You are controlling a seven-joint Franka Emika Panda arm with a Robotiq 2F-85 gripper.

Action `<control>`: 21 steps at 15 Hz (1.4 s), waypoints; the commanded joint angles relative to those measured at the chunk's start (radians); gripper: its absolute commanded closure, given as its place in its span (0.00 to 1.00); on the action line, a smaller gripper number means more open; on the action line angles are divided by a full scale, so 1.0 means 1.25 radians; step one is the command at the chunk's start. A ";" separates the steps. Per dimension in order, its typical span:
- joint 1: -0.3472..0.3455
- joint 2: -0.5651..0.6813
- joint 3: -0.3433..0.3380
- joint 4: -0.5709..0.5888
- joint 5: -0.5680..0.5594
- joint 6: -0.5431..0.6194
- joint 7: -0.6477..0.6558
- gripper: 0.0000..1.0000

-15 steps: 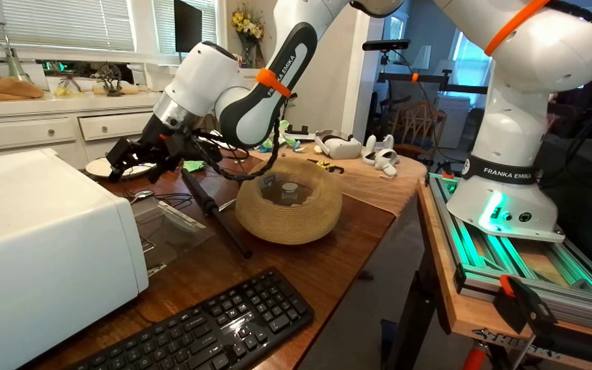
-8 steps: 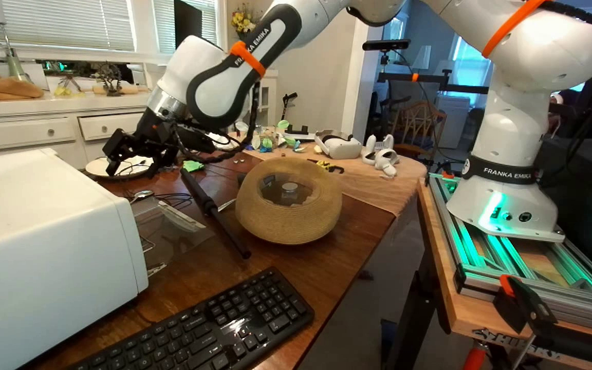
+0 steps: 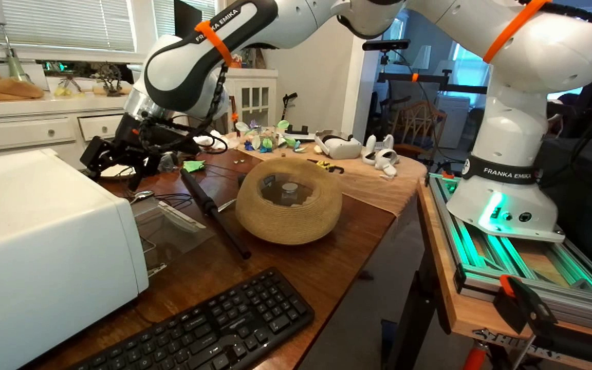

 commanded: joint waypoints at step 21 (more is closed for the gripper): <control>0.084 0.103 -0.061 0.168 0.058 -0.008 -0.060 0.00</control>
